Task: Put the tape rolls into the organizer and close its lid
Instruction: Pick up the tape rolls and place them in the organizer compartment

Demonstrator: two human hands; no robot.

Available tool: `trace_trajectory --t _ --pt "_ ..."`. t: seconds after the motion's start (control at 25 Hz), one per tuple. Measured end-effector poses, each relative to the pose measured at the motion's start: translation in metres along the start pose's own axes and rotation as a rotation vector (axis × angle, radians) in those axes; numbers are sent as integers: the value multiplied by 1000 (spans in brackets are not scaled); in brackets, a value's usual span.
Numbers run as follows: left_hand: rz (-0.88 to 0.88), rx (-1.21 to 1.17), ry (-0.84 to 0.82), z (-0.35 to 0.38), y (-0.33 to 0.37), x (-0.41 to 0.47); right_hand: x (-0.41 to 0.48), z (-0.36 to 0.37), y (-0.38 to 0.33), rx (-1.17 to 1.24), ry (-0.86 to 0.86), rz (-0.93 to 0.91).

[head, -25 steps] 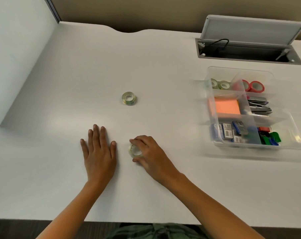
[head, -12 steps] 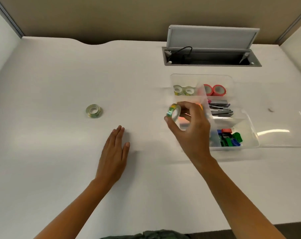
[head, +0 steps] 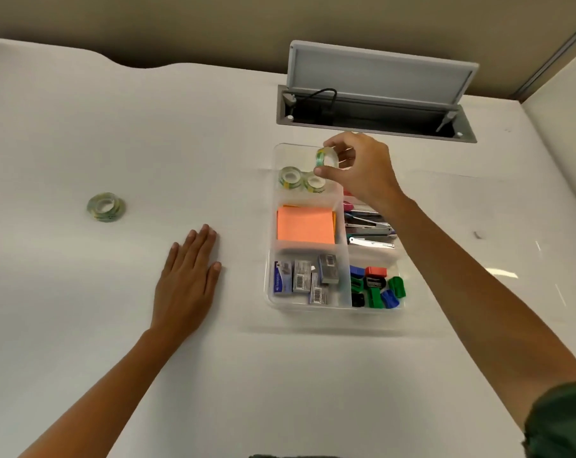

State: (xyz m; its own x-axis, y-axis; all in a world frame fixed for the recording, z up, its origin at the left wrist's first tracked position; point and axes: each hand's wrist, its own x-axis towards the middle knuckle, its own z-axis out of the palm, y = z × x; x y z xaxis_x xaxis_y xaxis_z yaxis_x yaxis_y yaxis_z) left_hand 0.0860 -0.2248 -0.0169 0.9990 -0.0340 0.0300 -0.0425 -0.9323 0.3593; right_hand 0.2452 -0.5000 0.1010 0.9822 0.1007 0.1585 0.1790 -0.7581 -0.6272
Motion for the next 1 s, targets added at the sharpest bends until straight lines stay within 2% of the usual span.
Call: trace_trajectory --t 0.12,0.28,0.44,0.76,1.0 --pt "-23 10 5 0 1 0 29 2 8 -133 -216 -128" --pt "-33 7 17 -3 5 3 53 10 14 -468 -480 -429" --pt "-41 2 21 -4 6 3 65 19 20 -585 -619 -518" --pt "-39 -6 19 -4 5 3 63 28 31 -560 -671 -540" --pt "-32 -17 24 -2 4 3 51 27 34 -491 -577 -458"
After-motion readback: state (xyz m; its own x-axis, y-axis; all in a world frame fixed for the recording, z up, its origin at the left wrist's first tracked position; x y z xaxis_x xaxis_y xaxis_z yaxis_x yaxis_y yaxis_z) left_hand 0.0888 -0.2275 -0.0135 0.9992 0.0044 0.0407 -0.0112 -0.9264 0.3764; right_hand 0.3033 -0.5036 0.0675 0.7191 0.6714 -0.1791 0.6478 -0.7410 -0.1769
